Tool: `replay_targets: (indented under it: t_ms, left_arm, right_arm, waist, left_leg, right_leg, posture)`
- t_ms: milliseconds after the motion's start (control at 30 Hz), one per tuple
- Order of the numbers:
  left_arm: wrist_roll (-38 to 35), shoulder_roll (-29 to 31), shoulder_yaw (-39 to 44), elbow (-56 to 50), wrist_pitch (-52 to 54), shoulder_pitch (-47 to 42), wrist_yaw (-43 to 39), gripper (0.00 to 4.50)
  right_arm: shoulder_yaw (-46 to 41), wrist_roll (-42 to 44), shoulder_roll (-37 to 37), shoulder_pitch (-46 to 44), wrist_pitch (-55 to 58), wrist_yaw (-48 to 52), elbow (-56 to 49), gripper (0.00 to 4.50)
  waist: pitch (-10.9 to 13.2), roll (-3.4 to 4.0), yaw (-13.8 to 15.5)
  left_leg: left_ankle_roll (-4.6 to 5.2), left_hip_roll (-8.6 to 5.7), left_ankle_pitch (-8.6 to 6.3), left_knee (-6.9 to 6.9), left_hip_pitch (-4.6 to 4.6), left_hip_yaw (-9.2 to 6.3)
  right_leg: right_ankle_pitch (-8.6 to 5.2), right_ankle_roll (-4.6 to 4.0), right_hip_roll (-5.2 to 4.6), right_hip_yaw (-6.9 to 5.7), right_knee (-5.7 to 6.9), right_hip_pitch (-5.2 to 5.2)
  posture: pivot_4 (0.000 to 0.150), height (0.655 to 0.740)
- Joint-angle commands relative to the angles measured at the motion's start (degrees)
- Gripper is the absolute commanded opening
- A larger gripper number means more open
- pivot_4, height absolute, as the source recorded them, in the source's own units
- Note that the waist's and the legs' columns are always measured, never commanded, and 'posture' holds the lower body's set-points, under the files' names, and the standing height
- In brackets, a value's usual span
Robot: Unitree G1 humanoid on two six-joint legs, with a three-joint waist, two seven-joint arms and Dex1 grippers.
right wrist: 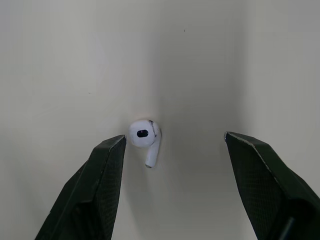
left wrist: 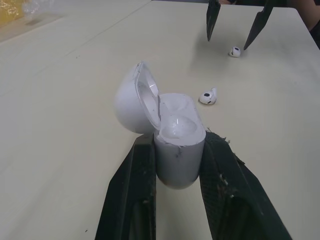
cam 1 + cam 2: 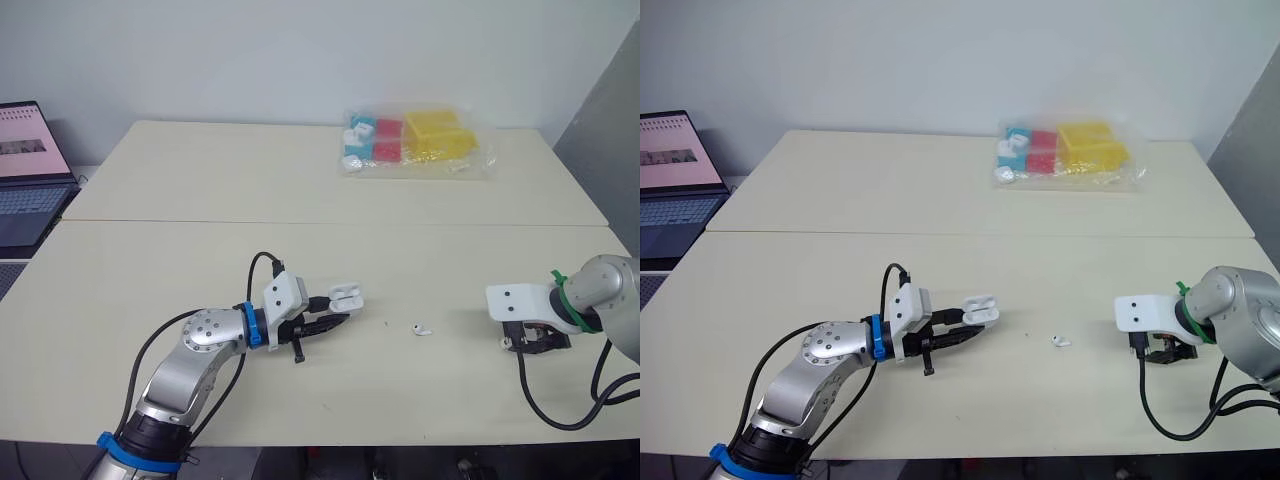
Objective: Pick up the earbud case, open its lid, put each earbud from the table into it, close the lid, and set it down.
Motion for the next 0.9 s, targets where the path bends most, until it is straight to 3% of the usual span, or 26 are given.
replay_targets:
  t_ms: [33, 567, 667, 867, 900]
  left_arm:
    - [0.0, -0.3, -0.1, -1.6, -0.9, -0.2, 0.5, 0.80]
    - [0.2, -0.3, -0.7, -1.4, -1.3, -0.1, 0.7, 0.80]
    - [0.2, -0.2, -0.7, -1.4, -1.3, -0.1, 0.6, 0.80]
    - [0.3, -0.3, -0.8, -1.2, -1.4, -0.2, 0.5, 0.80]
    - [0.4, -0.3, -0.8, -1.1, -1.4, -0.3, 0.5, 0.80]
  right_arm:
    - [0.2, -0.8, 0.0, -0.4, -0.6, 1.6, 0.2, 3.25]
    - [0.4, -0.3, 2.1, -0.1, 0.9, 3.4, 1.2, 3.25]
    - [0.5, -0.5, 2.0, 0.1, 0.8, 4.0, 1.7, 2.68]
    - [0.9, -1.0, 2.1, 0.0, -0.3, 4.4, 2.9, 0.52]
    - [0.9, -1.0, 2.3, -0.2, -0.4, 4.4, 3.1, 0.43]
  waist:
    - [0.0, 0.00, 0.0]
    - [0.0, 0.00, 0.0]
    - [0.0, 0.00, 0.0]
    - [0.0, 0.00, 0.0]
    - [0.0, 0.00, 0.0]
  left_leg:
    - [0.00, 0.00, 0.00, 0.00, -0.01, 0.00]
    - [0.00, 0.00, 0.00, 0.01, 0.01, -0.01]
    - [0.00, 0.00, 0.00, 0.01, 0.01, -0.01]
    - [0.00, 0.00, 0.00, 0.03, 0.03, -0.01]
    - [0.00, 0.00, 0.00, 0.03, 0.04, -0.01]
  right_leg:
    - [0.00, 0.00, 0.00, 0.00, 0.00, 0.00]
    - [0.00, 0.00, 0.00, 0.00, 0.01, 0.01]
    - [0.00, 0.00, 0.00, -0.02, 0.01, 0.02]
    - [0.01, 0.01, 0.00, 0.00, 0.01, 0.04]
    - [0.01, 0.01, 0.00, 0.00, 0.01, 0.05]
  posture:
    - [0.150, 0.7378]
    - [0.150, 0.7378]
    - [0.150, 0.7378]
    - [0.150, 0.7378]
    - [0.150, 0.7378]
